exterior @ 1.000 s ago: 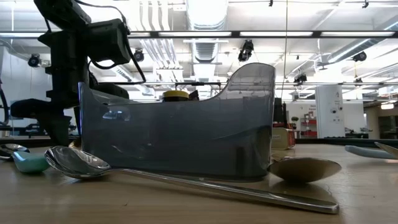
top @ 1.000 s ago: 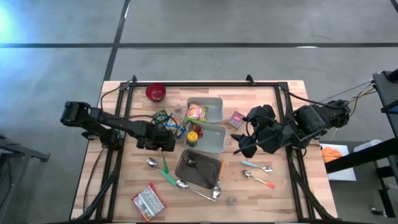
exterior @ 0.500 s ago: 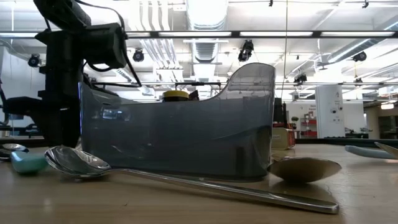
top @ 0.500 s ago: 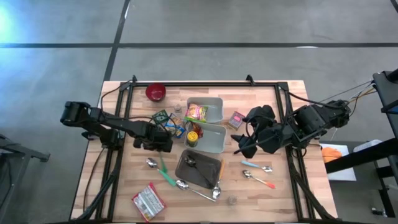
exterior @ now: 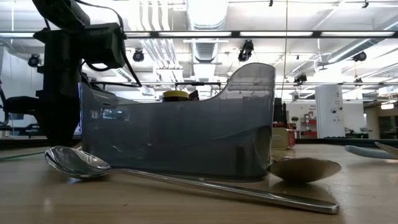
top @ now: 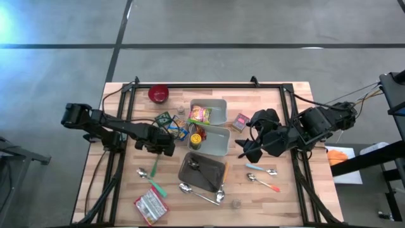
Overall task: Pick & Place Food Item
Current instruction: Put the green spoon into the black bin
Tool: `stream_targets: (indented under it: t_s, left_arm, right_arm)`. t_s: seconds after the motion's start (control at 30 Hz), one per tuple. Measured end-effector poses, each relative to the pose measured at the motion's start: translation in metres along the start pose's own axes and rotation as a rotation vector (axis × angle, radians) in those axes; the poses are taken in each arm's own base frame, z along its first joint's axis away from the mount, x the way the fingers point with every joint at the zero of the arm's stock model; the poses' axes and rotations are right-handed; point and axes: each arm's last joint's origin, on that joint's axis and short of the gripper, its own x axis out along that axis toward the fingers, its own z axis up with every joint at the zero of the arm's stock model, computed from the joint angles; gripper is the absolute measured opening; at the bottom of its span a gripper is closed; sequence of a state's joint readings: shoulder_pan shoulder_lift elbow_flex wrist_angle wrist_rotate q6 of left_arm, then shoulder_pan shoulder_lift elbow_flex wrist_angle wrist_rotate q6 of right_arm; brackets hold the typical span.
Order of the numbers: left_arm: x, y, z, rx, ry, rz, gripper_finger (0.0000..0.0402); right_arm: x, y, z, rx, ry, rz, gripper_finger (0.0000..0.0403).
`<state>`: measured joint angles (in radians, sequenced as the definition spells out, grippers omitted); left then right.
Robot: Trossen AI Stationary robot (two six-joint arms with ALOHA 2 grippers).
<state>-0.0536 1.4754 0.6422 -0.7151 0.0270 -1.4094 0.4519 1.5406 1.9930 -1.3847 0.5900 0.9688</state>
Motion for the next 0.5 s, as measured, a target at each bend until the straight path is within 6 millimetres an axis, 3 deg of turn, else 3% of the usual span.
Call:
stream_targets:
  t_s: [0.27,0.5]
  left_arm:
    - [-0.01,-0.007,0.002,0.072,-0.052,-0.045,0.0002]
    - [-0.039,-0.017,0.003,0.103,-0.121,-0.226,0.0001]
  right_arm:
    - [0.0,0.001,-0.001,-0.015,0.02,0.017,0.0389]
    - [0.0,0.004,-0.005,0.019,0.03,0.03,0.0389]
